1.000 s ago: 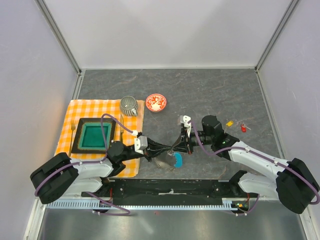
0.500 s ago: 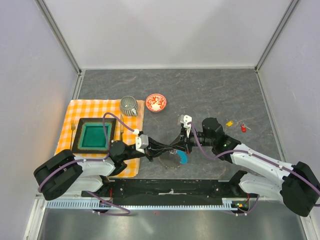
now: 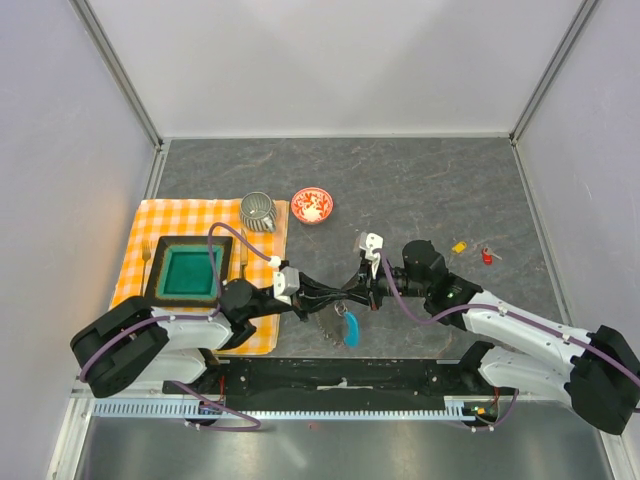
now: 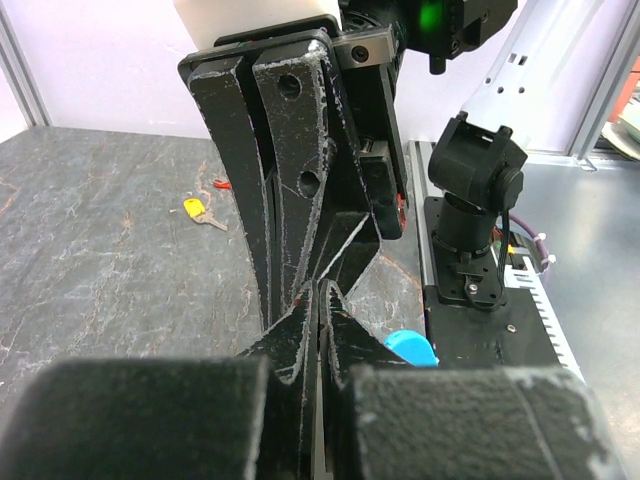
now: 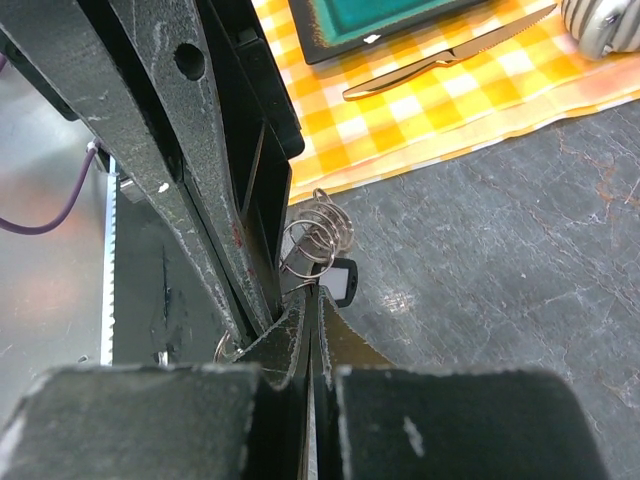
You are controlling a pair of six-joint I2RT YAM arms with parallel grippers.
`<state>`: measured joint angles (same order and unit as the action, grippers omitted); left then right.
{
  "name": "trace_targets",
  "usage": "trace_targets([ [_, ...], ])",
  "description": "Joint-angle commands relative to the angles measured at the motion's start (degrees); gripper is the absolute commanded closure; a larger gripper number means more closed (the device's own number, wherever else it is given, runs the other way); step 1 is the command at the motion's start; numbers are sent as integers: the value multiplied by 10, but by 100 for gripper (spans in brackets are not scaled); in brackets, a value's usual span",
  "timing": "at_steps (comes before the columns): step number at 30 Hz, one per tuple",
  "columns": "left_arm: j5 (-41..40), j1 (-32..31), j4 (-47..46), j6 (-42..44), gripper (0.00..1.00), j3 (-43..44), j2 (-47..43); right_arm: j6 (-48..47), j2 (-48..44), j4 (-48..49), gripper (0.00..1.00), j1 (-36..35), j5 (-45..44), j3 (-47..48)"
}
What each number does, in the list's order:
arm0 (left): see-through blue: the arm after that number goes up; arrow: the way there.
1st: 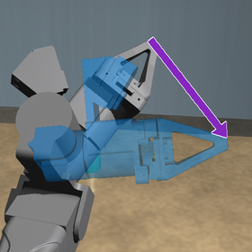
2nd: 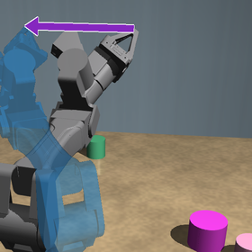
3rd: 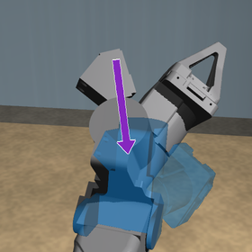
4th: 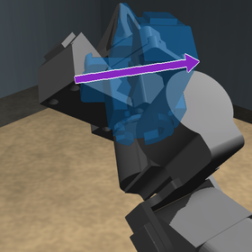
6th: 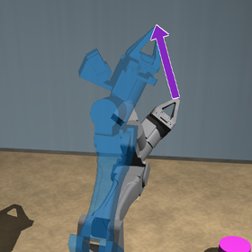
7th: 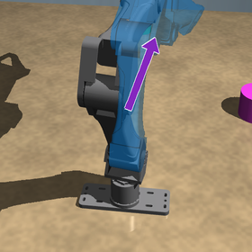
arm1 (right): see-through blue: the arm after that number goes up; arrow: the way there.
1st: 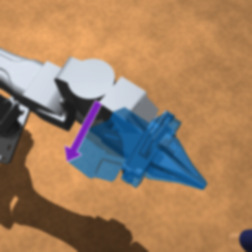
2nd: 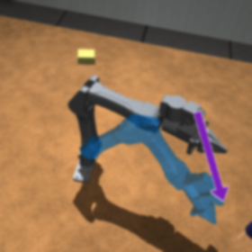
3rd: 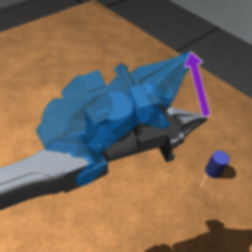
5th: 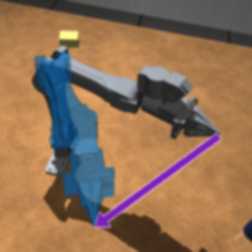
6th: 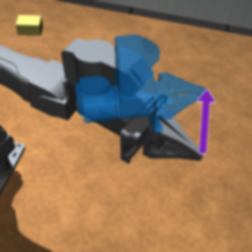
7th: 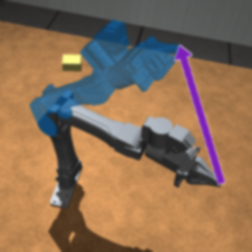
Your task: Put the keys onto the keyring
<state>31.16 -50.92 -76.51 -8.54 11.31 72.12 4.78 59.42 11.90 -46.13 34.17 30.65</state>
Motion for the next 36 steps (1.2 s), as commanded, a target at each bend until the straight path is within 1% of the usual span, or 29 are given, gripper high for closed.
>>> trace_targets([
  [1, 1, -2, -132, -2, 98, 14, -2, 16, -3, 47, 100, -11, -19, 15],
  [3, -15, -2, -123, 4, 98, 8, -8, 11, -12, 17, 100, -11, -52, 22],
  [4, -22, -1, -117, 9, 98, 5, -11, 4, -18, 4, 98, -11, -96, 25],
  [5, -35, -1, -109, 15, 98, 0, -17, 1, -32, -17, 92, -11, -113, 27],
  [7, -48, 2, -101, 19, 98, -6, -22, -5, -51, -36, 86, -10, -153, 28],
  [8, -57, 2, -98, 23, 98, -10, -26, -8, -71, -55, 77, -10, -180, 28],
  [10, -64, 5, -98, 25, 98, -14, -29, -14, -90, -69, 69, -9, -201, 27],
  [12, -69, 6, -99, 24, 98, -17, -29, -18, -115, -77, 68, -9, -218, 15],
  [17, -67, 7, -101, 19, 98, -16, -29, -43, -143, -77, 67, -8, -171, -9],
  [21, -67, 7, -101, 14, 98, -16, -33, -66, -143, -77, 66, -7, -92, -11],
  [25, -66, 7, -107, 5, 98, -16, -35, -71, -135, -68, 66, -8, -46, -12],
  [28, -65, 7, -110, 0, 98, -16, -36, -64, -128, -41, 65, -8, -28, -18],
  [36, -59, 7, -119, -16, 98, -13, -41, -51, -96, 29, 64, -8, -27, -37],
])
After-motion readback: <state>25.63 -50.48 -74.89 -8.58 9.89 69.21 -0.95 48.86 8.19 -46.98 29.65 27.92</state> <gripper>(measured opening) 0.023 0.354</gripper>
